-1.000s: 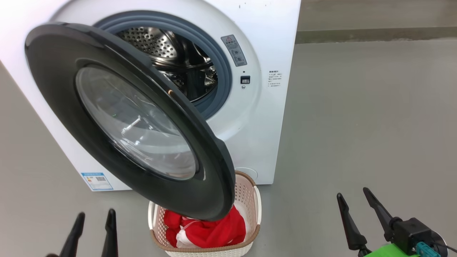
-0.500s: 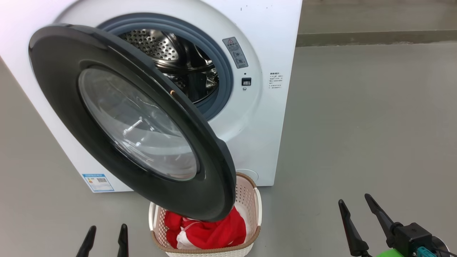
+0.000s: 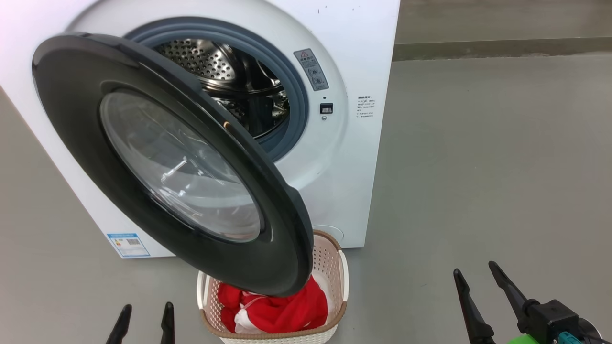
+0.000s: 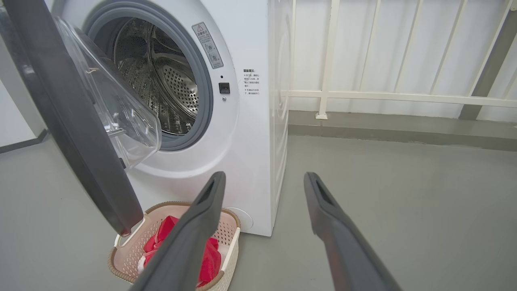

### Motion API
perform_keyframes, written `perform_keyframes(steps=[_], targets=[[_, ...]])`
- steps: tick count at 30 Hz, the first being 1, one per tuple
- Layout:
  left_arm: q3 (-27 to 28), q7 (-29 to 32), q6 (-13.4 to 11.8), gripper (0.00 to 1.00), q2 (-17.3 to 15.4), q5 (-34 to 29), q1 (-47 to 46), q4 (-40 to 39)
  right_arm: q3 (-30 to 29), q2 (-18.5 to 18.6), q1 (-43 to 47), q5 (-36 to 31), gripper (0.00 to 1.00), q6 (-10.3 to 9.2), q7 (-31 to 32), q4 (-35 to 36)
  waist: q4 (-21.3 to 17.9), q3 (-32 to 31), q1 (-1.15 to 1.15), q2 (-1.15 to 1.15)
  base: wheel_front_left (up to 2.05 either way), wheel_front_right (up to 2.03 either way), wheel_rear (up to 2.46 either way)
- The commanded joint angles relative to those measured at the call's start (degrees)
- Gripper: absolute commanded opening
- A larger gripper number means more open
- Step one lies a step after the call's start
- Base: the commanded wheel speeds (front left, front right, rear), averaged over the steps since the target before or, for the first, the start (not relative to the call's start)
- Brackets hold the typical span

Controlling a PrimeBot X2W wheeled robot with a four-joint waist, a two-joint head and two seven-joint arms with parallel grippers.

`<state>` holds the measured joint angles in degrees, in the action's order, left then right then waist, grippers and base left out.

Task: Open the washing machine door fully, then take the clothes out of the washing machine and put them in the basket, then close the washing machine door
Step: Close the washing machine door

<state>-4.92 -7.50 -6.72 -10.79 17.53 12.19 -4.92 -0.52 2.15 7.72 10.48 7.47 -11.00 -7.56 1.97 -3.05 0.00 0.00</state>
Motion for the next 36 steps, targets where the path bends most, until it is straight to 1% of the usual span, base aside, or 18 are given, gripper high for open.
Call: perform_keyframes(steps=[1, 8, 9, 10, 13, 18, 25, 31, 36], targets=[[1.74, -0.59, -0.54, 1.00, -0.73, -0.65, -1.44, -1.39, 1.22, 0.73, -1.42, 0.13, 1.00, 0.02, -0.02, 1.58, -0.02, 0.05, 0.00, 0.00, 0.00, 0.00, 0.00], [1.45, -0.57, -1.03, 1.00, -0.87, -0.88, -1.56, -1.82, 1.35, 0.73, -1.73, 0.36, 1.00, 0.02, -0.16, 1.41, -0.28, 0.35, 0.00, 0.00, 0.00, 0.00, 0.00], [1.41, -0.55, -1.09, 1.00, -0.89, -0.90, -1.60, -1.90, 1.31, 0.73, -1.76, 0.48, 0.86, 0.02, -0.19, 1.40, -0.29, 0.39, 0.00, 0.00, 0.00, 0.00, 0.00], [1.33, -0.50, -1.19, 1.00, -0.90, -0.87, -1.66, -2.02, 1.05, 0.73, -1.81, 1.00, 0.00, 0.02, -0.29, 1.26, -0.25, 0.46, 0.00, 0.00, 0.00, 0.00, 0.00], [1.16, -0.43, -1.37, 1.00, -0.93, -0.95, -1.88, -2.29, 1.02, 0.73, -2.09, 1.57, 0.00, 0.02, -0.44, 0.77, -0.05, 0.67, 0.00, 0.00, 0.00, 0.00, 0.00], [0.78, -0.40, -1.70, 1.00, -0.80, -1.07, -2.32, -2.86, 3.48, 0.73, -4.68, 2.17, 0.00, 0.02, -0.49, -0.85, 0.34, 1.25, 0.00, 0.00, 0.00, 0.00, 0.00], [-0.15, -0.17, -1.80, 1.00, -0.81, -1.45, -3.46, -3.40, 4.89, 0.73, -9.69, 3.64, 0.00, 0.02, -1.52, -5.07, 3.12, 1.87, 0.00, 0.00, 0.00, 0.00, 0.00], [-0.58, -0.17, -1.97, 1.00, -0.76, -1.45, -3.99, -3.94, 5.23, 0.73, -16.36, 4.77, 0.00, 0.02, -2.72, -9.61, 6.12, 2.51, 0.00, 0.00, 0.00, 0.00, 0.00], [-0.90, -0.26, -2.06, 1.00, -0.77, -1.57, -4.44, -4.15, 6.30, 0.73, -21.44, 5.19, 0.00, 0.02, -3.38, -10.53, 7.67, 3.06, 0.00, 0.00, 0.00, 0.00, 0.00]])
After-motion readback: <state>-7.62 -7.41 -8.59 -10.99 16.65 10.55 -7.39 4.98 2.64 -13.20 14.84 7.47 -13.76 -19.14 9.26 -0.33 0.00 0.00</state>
